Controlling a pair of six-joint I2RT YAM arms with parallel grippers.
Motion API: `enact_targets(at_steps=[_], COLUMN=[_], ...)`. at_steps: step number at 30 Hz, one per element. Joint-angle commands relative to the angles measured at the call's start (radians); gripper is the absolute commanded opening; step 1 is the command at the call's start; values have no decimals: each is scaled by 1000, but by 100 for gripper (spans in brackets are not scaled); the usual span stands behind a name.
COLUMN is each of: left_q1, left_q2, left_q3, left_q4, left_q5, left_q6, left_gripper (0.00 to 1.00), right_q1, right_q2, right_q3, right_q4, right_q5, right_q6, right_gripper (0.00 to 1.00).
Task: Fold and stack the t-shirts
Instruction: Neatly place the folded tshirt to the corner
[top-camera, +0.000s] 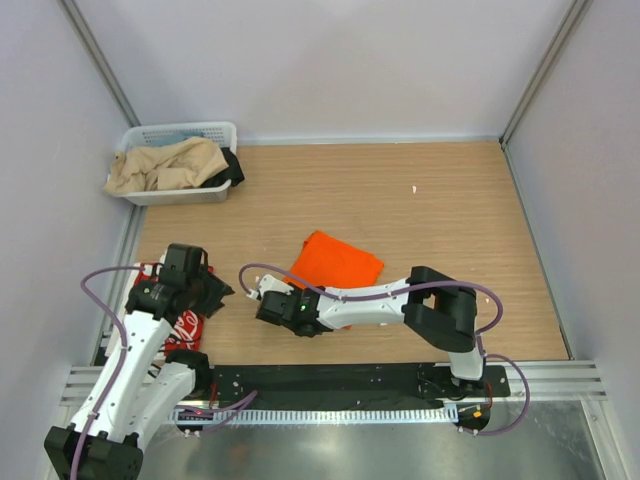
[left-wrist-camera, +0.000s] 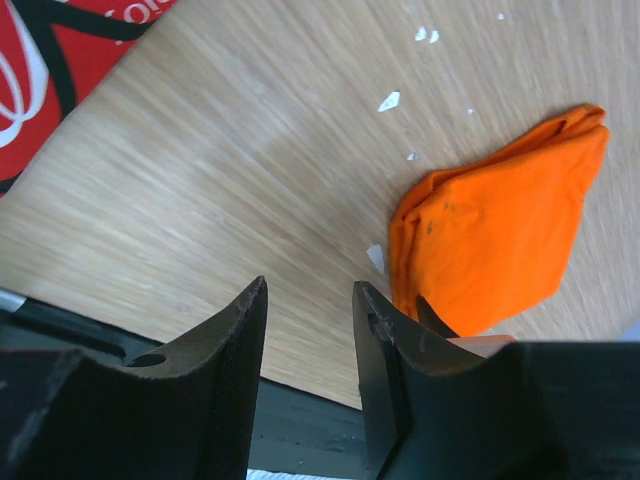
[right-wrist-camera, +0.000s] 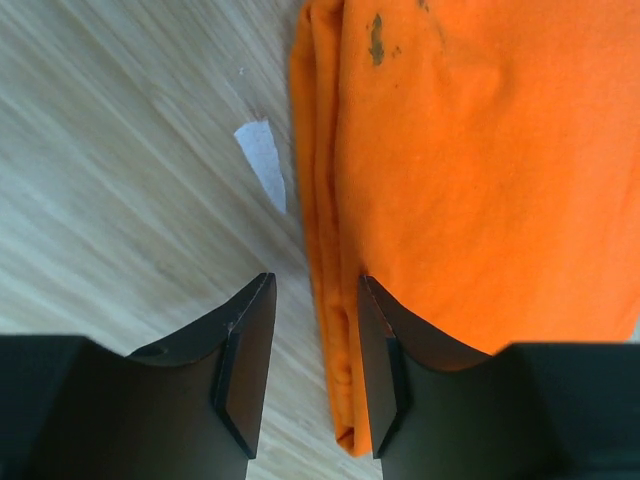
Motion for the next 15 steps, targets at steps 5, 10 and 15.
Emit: enact_targets(at_steps=[5, 10, 15], left_q1=[6, 7, 7], left_q2=[-30, -3, 13], left_q3=[17, 17, 10], left_q4=[-68, -59, -65], left_q5=[-72, -64, -60], left_q6=[-55, -77, -135], left_gripper=[42, 42, 45], right_q1=[-1, -15, -20], right_q2=[8, 7, 7], right_q3=[-3, -35, -68], right_q4=[77, 105, 144], right_q5=[96, 99, 70], right_q6=[-58, -81, -95], right_gripper=[40, 37, 31])
